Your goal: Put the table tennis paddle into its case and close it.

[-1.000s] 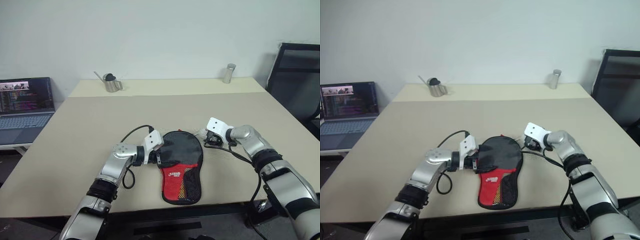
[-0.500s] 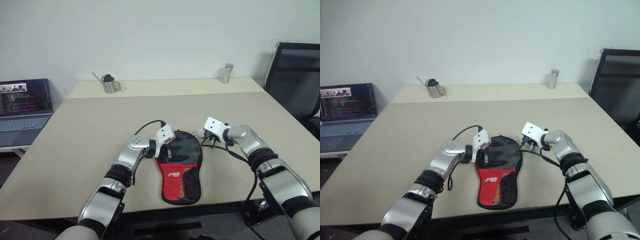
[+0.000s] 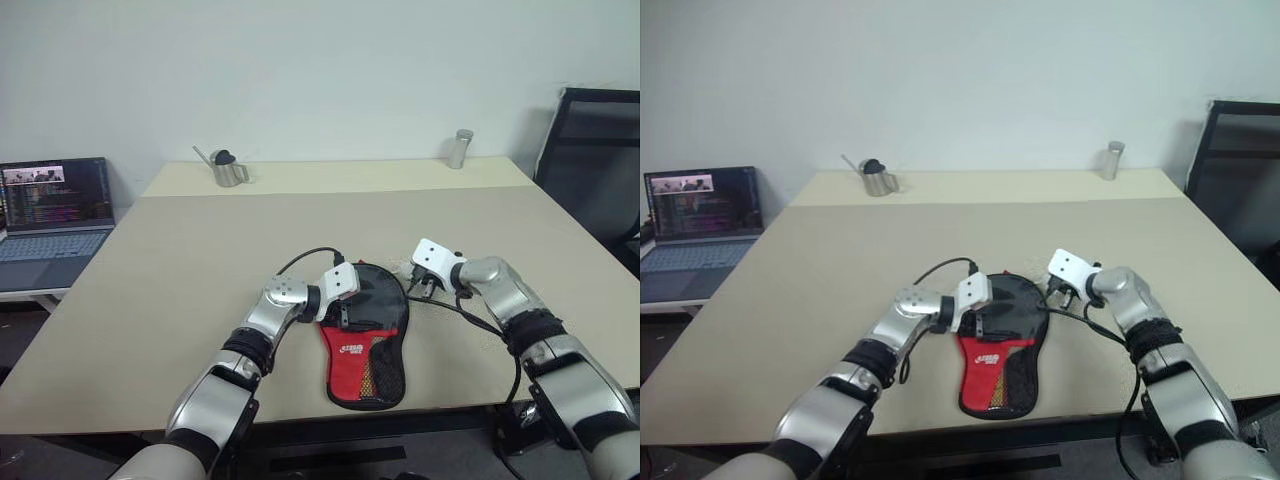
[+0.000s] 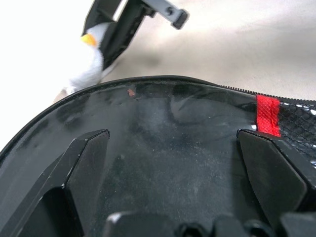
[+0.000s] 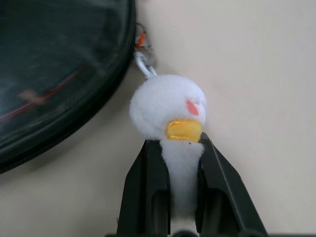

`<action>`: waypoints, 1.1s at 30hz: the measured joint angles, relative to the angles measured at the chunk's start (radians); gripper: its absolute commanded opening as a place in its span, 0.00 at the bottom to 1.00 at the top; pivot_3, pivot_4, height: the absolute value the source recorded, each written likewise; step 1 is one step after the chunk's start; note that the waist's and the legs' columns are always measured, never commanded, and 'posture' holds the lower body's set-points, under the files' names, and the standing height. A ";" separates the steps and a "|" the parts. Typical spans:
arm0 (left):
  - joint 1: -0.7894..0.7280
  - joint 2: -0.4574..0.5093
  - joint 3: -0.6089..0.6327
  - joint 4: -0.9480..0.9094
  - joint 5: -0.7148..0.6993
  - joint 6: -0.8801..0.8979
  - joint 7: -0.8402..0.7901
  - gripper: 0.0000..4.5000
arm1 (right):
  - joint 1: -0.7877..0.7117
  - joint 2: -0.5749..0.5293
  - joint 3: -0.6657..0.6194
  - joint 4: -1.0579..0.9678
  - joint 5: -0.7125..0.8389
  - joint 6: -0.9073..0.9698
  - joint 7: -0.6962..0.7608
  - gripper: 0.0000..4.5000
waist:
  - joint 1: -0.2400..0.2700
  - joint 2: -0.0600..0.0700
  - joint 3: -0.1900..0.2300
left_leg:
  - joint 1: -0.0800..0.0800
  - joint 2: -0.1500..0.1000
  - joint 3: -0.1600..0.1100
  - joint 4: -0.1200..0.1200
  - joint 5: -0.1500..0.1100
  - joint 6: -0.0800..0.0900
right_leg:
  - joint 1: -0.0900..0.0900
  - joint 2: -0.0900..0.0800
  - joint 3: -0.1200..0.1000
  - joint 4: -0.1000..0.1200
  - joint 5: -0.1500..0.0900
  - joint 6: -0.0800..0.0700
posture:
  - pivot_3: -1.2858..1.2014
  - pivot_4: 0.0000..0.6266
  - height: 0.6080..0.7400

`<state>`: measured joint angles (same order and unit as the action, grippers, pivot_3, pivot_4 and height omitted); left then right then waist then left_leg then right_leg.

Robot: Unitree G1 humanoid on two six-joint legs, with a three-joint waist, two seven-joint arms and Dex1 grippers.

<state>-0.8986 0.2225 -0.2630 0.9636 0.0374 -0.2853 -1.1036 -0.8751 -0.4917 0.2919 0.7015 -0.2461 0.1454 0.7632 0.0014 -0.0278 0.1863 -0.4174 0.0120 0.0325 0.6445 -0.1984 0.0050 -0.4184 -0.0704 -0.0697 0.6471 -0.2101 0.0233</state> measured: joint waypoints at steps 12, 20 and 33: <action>-0.008 -0.034 0.035 0.037 -0.016 0.024 -0.012 1.00 | 0.241 -0.163 -0.046 -0.484 0.044 0.230 0.119 0.04 | 0.014 0.001 -0.001 | -0.002 0.000 0.000 0.000 -0.001 0.001 | 0.000 0.000 -0.001 -0.002 0.000 0.000 | 0.52 0.24 1.00; -0.010 -0.038 0.036 0.045 -0.020 0.031 -0.018 1.00 | 0.508 -0.258 -0.087 -0.933 0.124 0.455 0.190 0.04 | 0.022 0.000 -0.002 | -0.002 0.000 -0.001 0.000 -0.002 0.001 | 0.000 0.000 -0.002 -0.004 -0.001 0.000 | 0.52 0.24 1.00; -0.010 -0.041 0.037 0.047 -0.021 0.036 -0.016 1.00 | 0.809 -0.382 -0.173 -1.399 0.265 0.723 0.223 0.04 | 0.022 0.000 -0.002 | -0.002 0.001 -0.001 0.001 -0.004 0.000 | 0.000 -0.001 -0.002 -0.005 -0.002 -0.001 | 0.52 0.24 1.00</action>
<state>-0.9087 0.1817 -0.2262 1.0109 0.0163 -0.2495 -1.1198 -0.0660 -0.8736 0.1190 -0.6970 0.0193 0.8682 0.9859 0.0234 -0.0277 0.1840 -0.4194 0.0127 0.0314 0.6451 -0.2020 0.0048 -0.4184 -0.0709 -0.0722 0.6424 -0.2119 0.0225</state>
